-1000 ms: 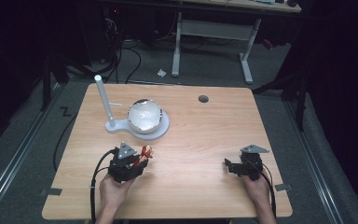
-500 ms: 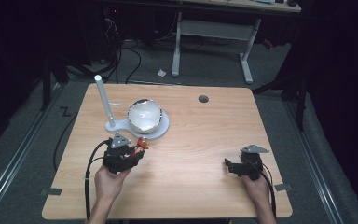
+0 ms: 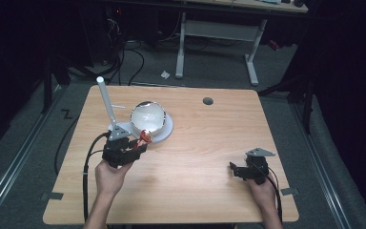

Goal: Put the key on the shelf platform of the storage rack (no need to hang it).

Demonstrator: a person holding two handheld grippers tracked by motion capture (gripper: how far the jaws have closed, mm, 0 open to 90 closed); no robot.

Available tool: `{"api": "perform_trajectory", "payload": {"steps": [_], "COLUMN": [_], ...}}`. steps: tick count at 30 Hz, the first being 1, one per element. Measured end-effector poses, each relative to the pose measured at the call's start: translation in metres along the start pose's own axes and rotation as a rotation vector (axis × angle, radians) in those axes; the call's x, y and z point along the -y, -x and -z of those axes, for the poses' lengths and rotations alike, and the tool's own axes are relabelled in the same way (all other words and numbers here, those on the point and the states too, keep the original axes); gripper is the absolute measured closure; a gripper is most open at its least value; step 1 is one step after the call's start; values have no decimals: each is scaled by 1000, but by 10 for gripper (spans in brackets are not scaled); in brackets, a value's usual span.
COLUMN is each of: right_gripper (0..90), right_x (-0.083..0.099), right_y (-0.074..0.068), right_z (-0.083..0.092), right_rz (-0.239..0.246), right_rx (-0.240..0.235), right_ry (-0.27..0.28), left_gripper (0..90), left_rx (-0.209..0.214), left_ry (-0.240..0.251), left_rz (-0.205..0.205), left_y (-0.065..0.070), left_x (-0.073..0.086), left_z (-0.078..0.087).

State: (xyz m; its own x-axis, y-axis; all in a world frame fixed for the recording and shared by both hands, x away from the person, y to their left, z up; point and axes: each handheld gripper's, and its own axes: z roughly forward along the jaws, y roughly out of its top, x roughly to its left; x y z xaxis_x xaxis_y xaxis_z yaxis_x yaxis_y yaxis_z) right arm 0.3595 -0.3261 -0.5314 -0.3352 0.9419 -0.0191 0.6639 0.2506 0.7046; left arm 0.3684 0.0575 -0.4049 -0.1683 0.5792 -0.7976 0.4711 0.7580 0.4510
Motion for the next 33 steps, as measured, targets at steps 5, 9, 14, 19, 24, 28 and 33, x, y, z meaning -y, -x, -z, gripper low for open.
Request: {"api": "perform_trajectory", "payload": {"steps": [5,9,14,19,24,28,33], "right_gripper": [151,151,150,151,151,150,150], "right_x": [0,0,0,0,0,0,0], "right_y": [0,0,0,0,0,0,0], "right_z": [0,0,0,0,0,0,0], "right_rz": [0,0,-1,0,0,-1,0], "right_rx": [0,0,0,0,0,-1,0], "right_ry": [0,0,0,0,0,0,0], "left_gripper": [627,626,627,626,627,626,626], "left_rx": [8,12,13,15,-2,-8,-11], "left_ry": [1,-4,-4,-13,-18,-26,-28], "left_rz": [-5,7,-2,4,-5,-13,-25], "left_y": [9,17,22,26,33,37,42], "left_x": [-6,-9,-12,-14,-17,-18,-20], "left_z": [-3,-7,-14,-20,-32,-42,-52]}}
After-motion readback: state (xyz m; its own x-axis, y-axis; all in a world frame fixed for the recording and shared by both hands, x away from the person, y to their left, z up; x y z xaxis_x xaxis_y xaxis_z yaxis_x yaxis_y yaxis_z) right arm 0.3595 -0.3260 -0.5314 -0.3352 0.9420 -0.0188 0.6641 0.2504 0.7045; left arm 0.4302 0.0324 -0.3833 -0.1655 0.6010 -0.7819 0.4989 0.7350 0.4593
